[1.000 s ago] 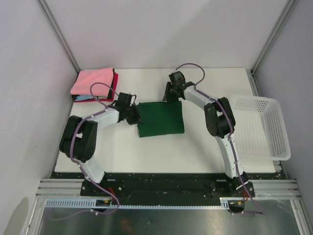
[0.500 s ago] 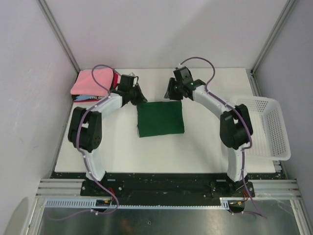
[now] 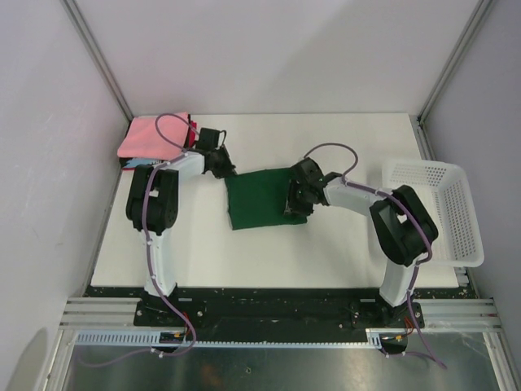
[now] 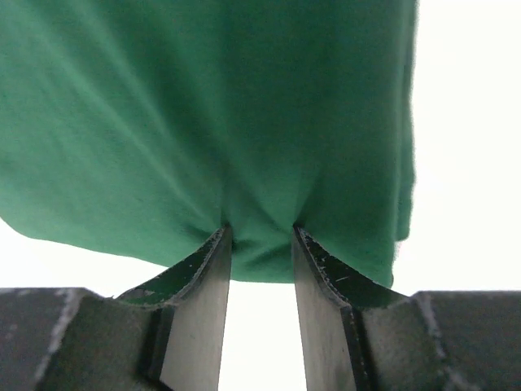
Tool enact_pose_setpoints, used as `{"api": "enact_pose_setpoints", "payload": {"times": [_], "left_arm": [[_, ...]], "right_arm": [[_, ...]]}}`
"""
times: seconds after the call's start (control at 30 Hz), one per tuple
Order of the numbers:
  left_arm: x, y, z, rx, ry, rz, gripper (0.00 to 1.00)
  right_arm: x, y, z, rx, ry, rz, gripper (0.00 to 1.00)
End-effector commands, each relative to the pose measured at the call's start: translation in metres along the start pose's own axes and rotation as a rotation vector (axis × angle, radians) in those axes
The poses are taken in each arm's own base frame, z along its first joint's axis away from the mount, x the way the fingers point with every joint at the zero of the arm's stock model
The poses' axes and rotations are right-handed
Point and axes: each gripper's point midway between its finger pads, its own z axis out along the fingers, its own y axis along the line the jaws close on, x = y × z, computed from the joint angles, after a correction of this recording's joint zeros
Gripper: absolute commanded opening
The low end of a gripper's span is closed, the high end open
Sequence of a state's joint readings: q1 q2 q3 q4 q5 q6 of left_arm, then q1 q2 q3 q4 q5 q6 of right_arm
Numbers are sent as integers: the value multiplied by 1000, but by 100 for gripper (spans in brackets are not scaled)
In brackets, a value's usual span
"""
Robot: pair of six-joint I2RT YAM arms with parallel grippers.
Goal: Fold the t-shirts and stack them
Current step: Smooth out wrinkles on the folded tshirt, then put the neatly folded tshirt into the corner of the board with both arms
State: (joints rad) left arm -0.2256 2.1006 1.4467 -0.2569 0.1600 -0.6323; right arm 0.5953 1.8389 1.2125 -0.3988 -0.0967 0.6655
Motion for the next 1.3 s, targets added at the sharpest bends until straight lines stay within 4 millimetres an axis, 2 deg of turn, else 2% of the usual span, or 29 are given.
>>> {"api": "enact_pose_setpoints", "payload": {"times": [0.0, 0.07, 0.13, 0.2, 0.3, 0.4, 0.5, 0.63, 0.83, 1.03, 1.27], "left_arm": [[-18, 6, -2, -27, -36, 44, 0], [-20, 3, -4, -12, -36, 47, 0], [-27, -8, -13, 22, -46, 61, 3], [-40, -19, -30, 42, -84, 78, 10], [-65, -31, -68, 57, -173, 99, 25], [-84, -24, -98, 23, -247, 106, 32], [-97, 1, -114, -74, -300, 115, 35], [-98, 41, -112, -214, -301, 110, 35], [-93, 89, -93, -369, -284, 13, 38], [-96, 112, -78, -455, -317, -136, 41], [-112, 132, -75, -559, -402, -216, 44]], "right_arm": [[5, -15, -5, 15, -39, 49, 40], [13, -25, 0, 34, -26, 63, 40], [19, -32, 3, 52, -17, 75, 40], [22, -39, 5, 63, -13, 91, 40], [23, -50, 2, 69, -16, 126, 40], [25, -67, -6, 67, -23, 175, 40], [26, -86, -18, 66, -41, 223, 40], [27, -96, -35, 55, -70, 254, 41], [26, -95, -56, 24, -105, 254, 41], [24, -91, -68, -6, -115, 245, 42], [23, -83, -79, -49, -121, 235, 43]]}}
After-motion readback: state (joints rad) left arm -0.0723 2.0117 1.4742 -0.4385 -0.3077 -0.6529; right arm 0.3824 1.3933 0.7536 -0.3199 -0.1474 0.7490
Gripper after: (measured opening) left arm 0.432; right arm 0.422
